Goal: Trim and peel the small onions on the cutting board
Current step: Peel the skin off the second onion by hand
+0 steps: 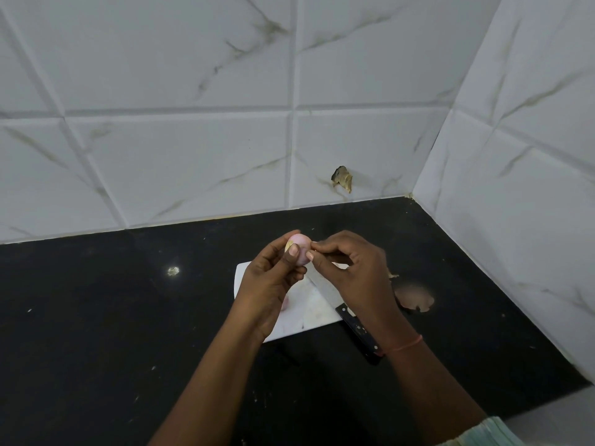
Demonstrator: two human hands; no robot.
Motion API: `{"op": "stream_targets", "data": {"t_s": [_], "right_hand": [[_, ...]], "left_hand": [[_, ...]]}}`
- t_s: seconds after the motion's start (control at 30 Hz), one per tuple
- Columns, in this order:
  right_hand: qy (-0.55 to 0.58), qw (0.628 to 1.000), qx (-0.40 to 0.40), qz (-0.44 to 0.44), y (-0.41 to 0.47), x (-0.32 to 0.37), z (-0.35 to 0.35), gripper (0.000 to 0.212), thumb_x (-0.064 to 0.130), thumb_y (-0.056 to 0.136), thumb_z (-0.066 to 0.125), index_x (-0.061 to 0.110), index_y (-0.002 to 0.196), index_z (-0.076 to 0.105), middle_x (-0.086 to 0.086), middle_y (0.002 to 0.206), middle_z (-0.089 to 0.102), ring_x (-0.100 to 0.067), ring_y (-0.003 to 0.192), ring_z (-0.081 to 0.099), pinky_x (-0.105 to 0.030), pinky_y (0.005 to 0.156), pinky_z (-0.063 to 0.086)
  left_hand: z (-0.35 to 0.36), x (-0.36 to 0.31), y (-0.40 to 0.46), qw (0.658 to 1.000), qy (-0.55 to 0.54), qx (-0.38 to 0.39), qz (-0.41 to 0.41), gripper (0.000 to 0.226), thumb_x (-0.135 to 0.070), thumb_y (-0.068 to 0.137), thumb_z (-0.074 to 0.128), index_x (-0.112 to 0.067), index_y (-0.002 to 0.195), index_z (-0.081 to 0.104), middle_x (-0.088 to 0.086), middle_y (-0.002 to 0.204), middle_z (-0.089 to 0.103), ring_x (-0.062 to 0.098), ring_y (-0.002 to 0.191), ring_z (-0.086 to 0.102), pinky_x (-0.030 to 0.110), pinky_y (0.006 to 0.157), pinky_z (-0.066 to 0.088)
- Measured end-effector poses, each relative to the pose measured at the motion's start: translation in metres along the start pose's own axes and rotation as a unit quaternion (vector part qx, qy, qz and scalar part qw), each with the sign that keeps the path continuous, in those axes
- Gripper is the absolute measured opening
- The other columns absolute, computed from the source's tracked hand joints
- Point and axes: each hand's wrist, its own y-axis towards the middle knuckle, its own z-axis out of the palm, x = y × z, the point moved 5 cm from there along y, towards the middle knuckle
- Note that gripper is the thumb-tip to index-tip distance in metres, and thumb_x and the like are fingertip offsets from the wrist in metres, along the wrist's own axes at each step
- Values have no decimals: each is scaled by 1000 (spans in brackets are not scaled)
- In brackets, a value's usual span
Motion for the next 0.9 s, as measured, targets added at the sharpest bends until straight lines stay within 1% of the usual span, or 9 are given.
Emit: {"op": "stream_targets", "data": {"t_s": [0.1, 0.23, 0.37, 0.5, 0.57, 0.6, 0.7, 0.83, 0.9], "right_hand": [[-9, 1000, 3, -8, 1, 3, 2, 6, 9, 84, 73, 6, 89, 75, -1, 84, 69, -11, 79, 66, -27, 67, 57], [-23, 1000, -6, -14, 2, 3, 2, 4, 9, 84, 73, 6, 86, 74, -2, 82, 69, -11, 76, 66, -33, 65, 56], [-32, 999, -12, -13, 1, 6, 2, 3, 9, 84, 72, 5, 84, 73, -2, 79, 68, -12, 74, 65, -32, 64, 55], [-40, 999, -28, -5, 2, 7, 0, 1, 6, 83, 73, 6, 84, 72, 1, 79, 68, -10, 73, 65, -26, 65, 56], [-39, 998, -43, -2, 1, 8, 0, 3, 7, 84, 73, 7, 87, 72, 1, 81, 69, -9, 75, 66, -22, 67, 55], [-34, 998, -48, 1, 0, 9, 0, 4, 7, 84, 73, 7, 89, 72, 2, 82, 69, -8, 77, 66, -20, 68, 55], [-12, 999, -42, 8, -2, 9, -1, 10, 9, 83, 74, 7, 92, 73, 1, 86, 70, -8, 80, 67, -18, 71, 55], [-32, 999, -34, -18, -3, 9, 1, 6, 6, 82, 75, 5, 87, 73, -2, 83, 69, -10, 78, 66, -26, 68, 56], [-37, 999, -35, -18, -3, 9, 0, 3, 5, 83, 74, 5, 86, 73, -2, 82, 69, -10, 77, 65, -28, 67, 56]], "left_hand": [[-2, -1, 0, 1000, 10, -4, 1, 39, -30, 81, 66, -19, 118, 69, 2, 107, 75, 11, 89, 66, 25, 83, 54], [-3, 0, 0, 1000, 7, -7, -5, 39, -31, 81, 67, -17, 117, 70, 3, 104, 74, 13, 83, 61, 28, 85, 52], [-2, -2, -1, 1000, 10, -2, -3, 37, -31, 81, 66, -17, 116, 71, 3, 100, 74, 11, 76, 58, 29, 83, 50], [-1, -2, -2, 1000, 4, 0, -5, 37, -30, 82, 66, -17, 117, 71, 3, 101, 74, 10, 74, 60, 26, 81, 52], [1, -3, -2, 1000, -11, 3, -4, 38, -30, 82, 65, -17, 118, 70, 3, 104, 74, 8, 79, 64, 22, 79, 55], [2, -4, -2, 1000, -20, 3, -3, 38, -29, 82, 65, -17, 118, 69, 4, 108, 74, 9, 85, 67, 21, 78, 56], [2, -5, -3, 999, -36, 1, 2, 38, -27, 82, 64, -18, 118, 69, 6, 115, 73, 15, 100, 69, 20, 79, 57], [2, -6, -4, 1000, -19, -2, 14, 38, -27, 82, 64, -18, 119, 68, 6, 115, 73, 17, 102, 68, 22, 82, 57], [2, -6, -3, 1000, -12, 0, 18, 38, -28, 81, 65, -19, 118, 68, 5, 115, 74, 17, 101, 67, 22, 82, 56]]}}
